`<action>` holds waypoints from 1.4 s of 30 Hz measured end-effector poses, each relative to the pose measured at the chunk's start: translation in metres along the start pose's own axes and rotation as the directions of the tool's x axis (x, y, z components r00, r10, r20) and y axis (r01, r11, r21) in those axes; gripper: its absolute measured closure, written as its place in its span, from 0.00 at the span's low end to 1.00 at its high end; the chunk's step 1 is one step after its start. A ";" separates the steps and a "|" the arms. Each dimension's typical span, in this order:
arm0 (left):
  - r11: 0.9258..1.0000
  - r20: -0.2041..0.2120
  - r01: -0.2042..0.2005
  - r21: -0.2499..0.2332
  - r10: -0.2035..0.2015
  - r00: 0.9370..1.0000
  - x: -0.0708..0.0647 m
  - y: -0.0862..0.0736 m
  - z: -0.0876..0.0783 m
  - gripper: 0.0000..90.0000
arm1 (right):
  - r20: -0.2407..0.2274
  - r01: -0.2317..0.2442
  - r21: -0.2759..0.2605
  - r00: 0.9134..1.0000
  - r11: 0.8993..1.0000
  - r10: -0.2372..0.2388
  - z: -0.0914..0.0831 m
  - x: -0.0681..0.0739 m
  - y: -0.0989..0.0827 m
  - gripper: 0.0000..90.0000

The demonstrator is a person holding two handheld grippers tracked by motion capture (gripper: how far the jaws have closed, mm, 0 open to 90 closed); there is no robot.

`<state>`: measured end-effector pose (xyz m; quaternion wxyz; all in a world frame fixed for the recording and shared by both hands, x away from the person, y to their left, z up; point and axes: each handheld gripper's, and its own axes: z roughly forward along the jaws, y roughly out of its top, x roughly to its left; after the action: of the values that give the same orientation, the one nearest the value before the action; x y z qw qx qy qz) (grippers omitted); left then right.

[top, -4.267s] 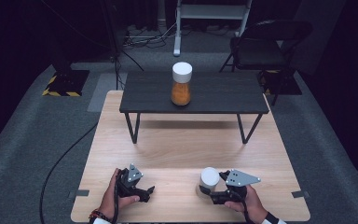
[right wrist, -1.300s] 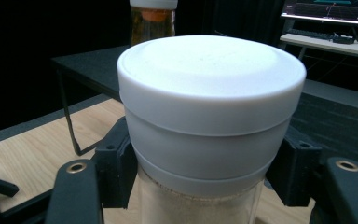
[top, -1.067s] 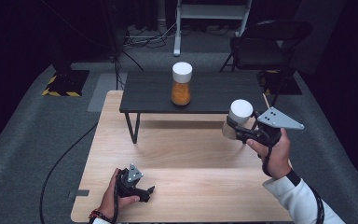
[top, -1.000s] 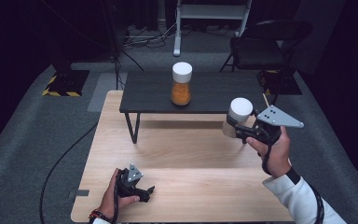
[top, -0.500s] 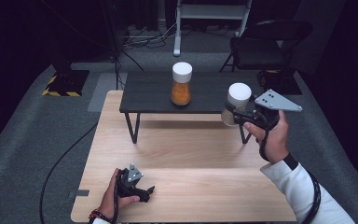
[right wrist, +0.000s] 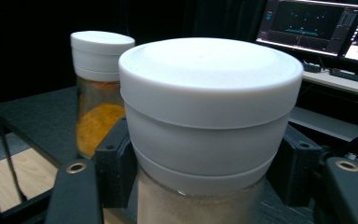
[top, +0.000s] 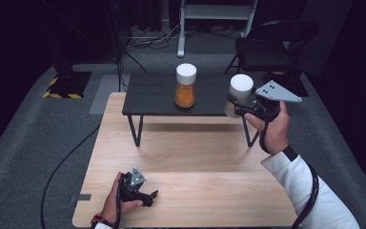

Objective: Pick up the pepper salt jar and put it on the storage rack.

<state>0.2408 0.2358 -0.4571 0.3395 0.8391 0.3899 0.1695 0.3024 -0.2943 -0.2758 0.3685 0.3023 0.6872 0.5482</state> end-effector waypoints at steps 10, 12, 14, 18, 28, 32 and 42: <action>1.000 0.000 0.000 0.000 0.000 1.000 0.000 0.000 0.000 0.00 | 0.031 -0.017 -0.017 0.999 1.000 0.018 0.021 -0.011 0.001 0.38; 1.000 0.000 0.000 0.000 0.000 1.000 0.000 0.000 0.000 0.00 | 0.035 -0.021 -0.018 0.999 1.000 0.022 0.025 -0.012 0.001 0.38; 1.000 0.000 0.000 0.000 0.000 1.000 0.000 0.000 0.000 0.00 | 0.039 -0.028 -0.016 0.999 0.999 0.028 0.029 -0.014 0.001 0.38; 1.000 0.000 0.000 0.000 0.000 1.000 0.000 0.000 0.000 0.00 | 0.044 -0.035 -0.012 0.998 0.999 0.035 0.036 -0.017 0.000 0.38; 1.000 0.000 0.000 0.000 0.000 1.000 0.000 0.000 0.000 0.00 | 0.050 -0.048 -0.012 0.998 0.999 0.049 0.051 -0.020 -0.003 0.38; 1.000 0.000 0.000 0.000 0.000 1.000 0.000 0.000 0.000 0.00 | 0.050 -0.057 -0.022 0.997 0.998 0.058 0.056 -0.020 -0.004 0.38; 1.000 0.000 0.000 0.000 0.000 1.000 0.000 0.000 0.000 0.00 | 0.048 -0.066 -0.007 0.997 0.998 0.066 0.066 -0.018 -0.008 0.38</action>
<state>0.2407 0.2357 -0.4572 0.3396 0.8389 0.3899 0.1697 0.3674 -0.2761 -0.2884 0.3673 0.3369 0.6662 0.5547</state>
